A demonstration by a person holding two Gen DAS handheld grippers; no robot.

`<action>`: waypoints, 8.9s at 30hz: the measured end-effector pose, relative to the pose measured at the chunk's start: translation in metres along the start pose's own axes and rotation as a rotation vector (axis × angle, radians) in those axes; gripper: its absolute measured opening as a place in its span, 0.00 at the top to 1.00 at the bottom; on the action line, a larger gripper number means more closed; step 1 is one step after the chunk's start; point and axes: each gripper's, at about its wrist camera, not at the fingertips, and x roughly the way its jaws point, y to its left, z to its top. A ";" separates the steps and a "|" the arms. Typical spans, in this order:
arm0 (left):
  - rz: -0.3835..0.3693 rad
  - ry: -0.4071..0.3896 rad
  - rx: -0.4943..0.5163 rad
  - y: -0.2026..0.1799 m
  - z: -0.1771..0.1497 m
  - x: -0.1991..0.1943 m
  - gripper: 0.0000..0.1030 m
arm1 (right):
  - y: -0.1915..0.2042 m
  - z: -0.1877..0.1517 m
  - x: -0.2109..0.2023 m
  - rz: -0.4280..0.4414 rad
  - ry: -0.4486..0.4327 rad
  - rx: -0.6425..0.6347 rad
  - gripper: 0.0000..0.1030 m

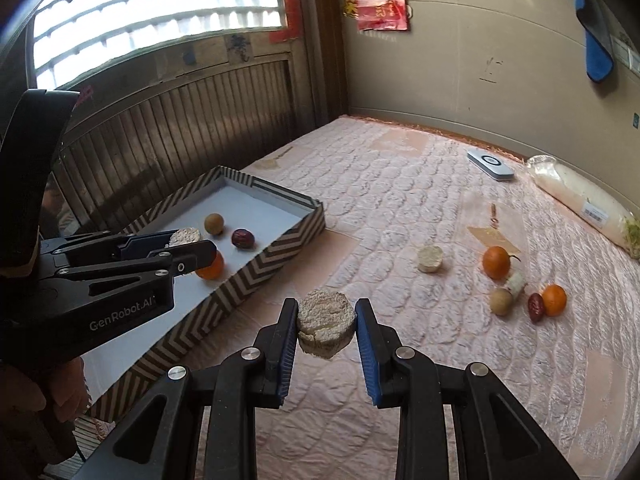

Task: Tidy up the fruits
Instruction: 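Carry the cake piece to the tray with the left tool while the right tool carries another cake piece, then open both tools over the tray and return them to the bed, then grasp a pale cake piece with the left tool while the right tool grasps a brown round fruit, then carry both items into the tray and open both tools to release them, then move both tools back to the remaining items on the bed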

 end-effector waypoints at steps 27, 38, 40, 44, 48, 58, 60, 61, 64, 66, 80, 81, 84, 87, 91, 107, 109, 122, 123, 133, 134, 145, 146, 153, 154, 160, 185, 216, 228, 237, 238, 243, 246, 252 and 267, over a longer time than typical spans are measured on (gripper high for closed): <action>0.129 0.077 -0.151 0.103 -0.035 0.014 0.71 | 0.123 0.018 0.082 0.164 0.120 -0.219 0.73; 0.132 0.129 -0.175 0.110 -0.035 0.024 0.71 | 0.142 0.012 0.116 0.134 0.187 -0.272 0.73; 0.123 0.135 -0.184 0.111 -0.035 0.025 0.71 | 0.142 0.011 0.115 0.128 0.182 -0.279 0.73; 0.129 0.139 -0.197 0.113 -0.035 0.025 0.70 | 0.142 0.011 0.116 0.127 0.189 -0.278 0.72; 0.137 0.138 -0.198 0.112 -0.035 0.025 0.62 | 0.141 0.010 0.110 0.142 0.181 -0.270 0.67; 0.157 0.059 -0.171 0.093 -0.027 0.005 0.43 | 0.117 0.014 0.071 0.137 0.098 -0.211 0.62; 0.143 0.049 -0.165 0.086 -0.023 0.003 0.43 | 0.107 0.015 0.064 0.124 0.085 -0.194 0.61; 0.138 0.044 -0.161 0.082 -0.021 0.002 0.43 | 0.102 0.015 0.060 0.115 0.081 -0.187 0.61; 0.119 0.031 -0.136 0.065 -0.014 0.001 0.43 | 0.087 0.014 0.051 0.085 0.068 -0.165 0.60; 0.101 0.024 -0.116 0.051 -0.009 0.002 0.43 | 0.075 0.011 0.044 0.068 0.061 -0.145 0.60; -0.008 0.014 0.036 -0.051 0.011 0.009 0.43 | -0.020 -0.007 0.001 -0.086 0.032 0.008 0.59; -0.014 0.017 0.045 -0.059 0.012 0.011 0.43 | -0.028 -0.008 -0.001 -0.093 0.030 0.022 0.59; -0.026 0.020 0.080 -0.080 0.013 0.015 0.43 | -0.049 -0.013 -0.010 -0.112 0.028 0.058 0.59; -0.036 0.024 0.104 -0.096 0.015 0.019 0.43 | -0.067 -0.020 -0.016 -0.139 0.036 0.082 0.59; -0.055 0.035 0.125 -0.115 0.018 0.027 0.43 | -0.094 -0.028 -0.021 -0.166 0.046 0.118 0.59; -0.134 0.182 0.092 -0.161 0.052 0.113 0.43 | -0.154 -0.039 -0.012 -0.170 0.069 0.224 0.59; -0.138 0.190 0.081 -0.160 0.055 0.120 0.43 | -0.156 -0.037 -0.003 -0.158 0.073 0.231 0.59; -0.087 0.181 0.076 -0.161 0.063 0.143 0.43 | -0.162 -0.010 0.052 -0.134 0.107 0.206 0.59; -0.078 0.174 0.086 -0.163 0.063 0.144 0.43 | -0.162 -0.009 0.056 -0.141 0.109 0.202 0.59; -0.119 0.129 0.114 -0.162 0.055 0.132 0.75 | -0.163 -0.013 0.048 -0.146 0.092 0.216 0.78; -0.121 0.127 0.114 -0.161 0.053 0.129 0.75 | -0.162 -0.015 0.044 -0.146 0.086 0.217 0.78; -0.227 0.096 0.108 -0.137 0.027 0.070 0.75 | -0.135 -0.029 0.006 -0.147 0.040 0.200 0.78; -0.230 0.091 0.112 -0.135 0.024 0.065 0.75 | -0.131 -0.029 0.004 -0.142 0.037 0.199 0.78; -0.178 0.049 0.104 -0.108 0.014 0.037 0.75 | -0.103 -0.027 -0.003 -0.122 0.024 0.173 0.78; -0.171 0.045 0.102 -0.104 0.013 0.034 0.75 | -0.098 -0.026 -0.003 -0.121 0.023 0.166 0.78; -0.112 0.017 0.089 -0.080 0.006 0.022 0.75 | -0.072 -0.021 -0.003 -0.094 0.016 0.126 0.78; 0.047 -0.031 -0.034 0.033 -0.029 -0.016 0.75 | 0.049 0.001 0.017 0.044 0.030 -0.070 0.78; 0.079 0.073 -0.104 0.093 -0.076 -0.008 0.75 | 0.142 -0.003 0.074 0.189 0.168 -0.261 0.78; 0.105 0.111 -0.136 0.099 -0.080 0.000 0.75 | 0.144 -0.004 0.080 0.187 0.181 -0.270 0.77; 0.124 0.115 -0.142 0.097 -0.078 -0.001 0.74 | 0.141 -0.005 0.071 0.182 0.166 -0.269 0.74; 0.129 0.110 -0.138 0.096 -0.077 -0.001 0.73 | 0.139 -0.005 0.069 0.181 0.161 -0.264 0.74; 0.151 0.065 -0.147 0.092 -0.071 -0.009 0.43 | 0.132 -0.002 0.061 0.164 0.139 -0.244 0.74; 0.147 0.056 -0.145 0.090 -0.067 -0.011 0.43 | 0.125 0.000 0.056 0.167 0.126 -0.220 0.74; 0.156 0.024 -0.138 0.083 -0.058 -0.016 0.43 | 0.115 0.003 0.049 0.143 0.103 -0.204 0.74; 0.095 -0.013 -0.046 0.015 -0.026 -0.006 0.43 | 0.050 0.004 0.024 0.025 0.058 -0.081 0.70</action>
